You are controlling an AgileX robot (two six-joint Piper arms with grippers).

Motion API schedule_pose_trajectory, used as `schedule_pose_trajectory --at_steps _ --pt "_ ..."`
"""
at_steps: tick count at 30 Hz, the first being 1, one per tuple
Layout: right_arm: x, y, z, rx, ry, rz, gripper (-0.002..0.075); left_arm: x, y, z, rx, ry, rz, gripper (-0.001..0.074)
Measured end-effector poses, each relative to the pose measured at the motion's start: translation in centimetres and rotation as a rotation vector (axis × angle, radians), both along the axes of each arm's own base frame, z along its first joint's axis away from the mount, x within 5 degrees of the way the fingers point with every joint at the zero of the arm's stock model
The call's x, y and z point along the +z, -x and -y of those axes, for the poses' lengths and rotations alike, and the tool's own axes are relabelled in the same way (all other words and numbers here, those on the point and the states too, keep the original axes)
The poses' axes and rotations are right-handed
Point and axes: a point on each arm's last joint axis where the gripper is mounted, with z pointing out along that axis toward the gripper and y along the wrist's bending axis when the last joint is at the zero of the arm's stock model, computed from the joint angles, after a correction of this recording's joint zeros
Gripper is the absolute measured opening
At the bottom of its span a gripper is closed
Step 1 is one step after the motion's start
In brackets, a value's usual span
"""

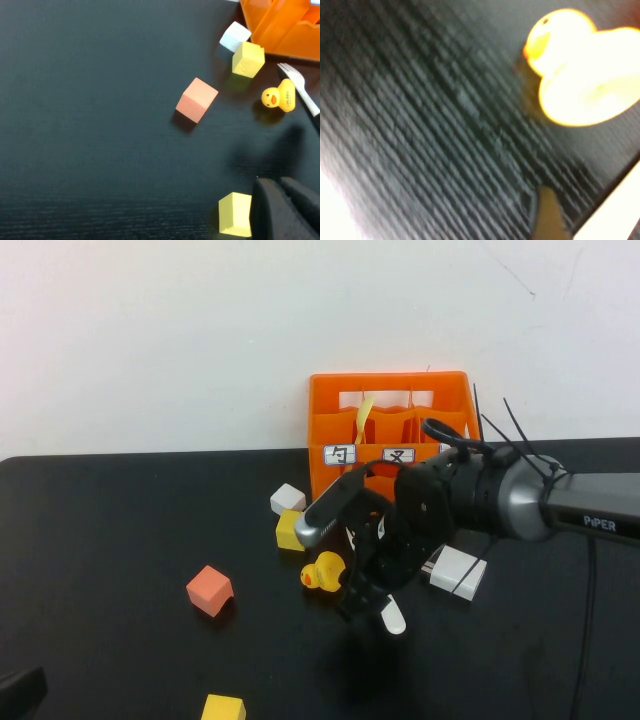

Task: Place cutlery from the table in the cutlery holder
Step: Pick up the fork

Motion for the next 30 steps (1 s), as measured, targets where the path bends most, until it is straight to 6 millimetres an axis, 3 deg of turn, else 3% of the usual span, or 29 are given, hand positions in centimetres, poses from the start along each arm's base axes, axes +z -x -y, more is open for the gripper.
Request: schedule_pose_trajectory --at_steps 3,8,24,30 --pt "-0.2 -0.4 0.2 -0.112 -0.028 -0.029 0.0413 0.0 0.0 0.0 0.001 0.001 -0.003 -0.0001" --pt "-1.0 -1.0 1.1 -0.207 -0.026 -0.063 0.0432 0.0 0.0 0.0 0.001 0.001 -0.003 -0.0001" --pt "-1.3 -1.3 1.2 -0.201 -0.012 -0.040 0.0436 0.0 0.0 0.0 0.001 0.001 -0.004 -0.0001" --pt "-2.6 -1.2 1.3 -0.199 0.015 -0.067 0.0437 0.0 0.0 0.0 0.001 0.001 -0.004 -0.0001"
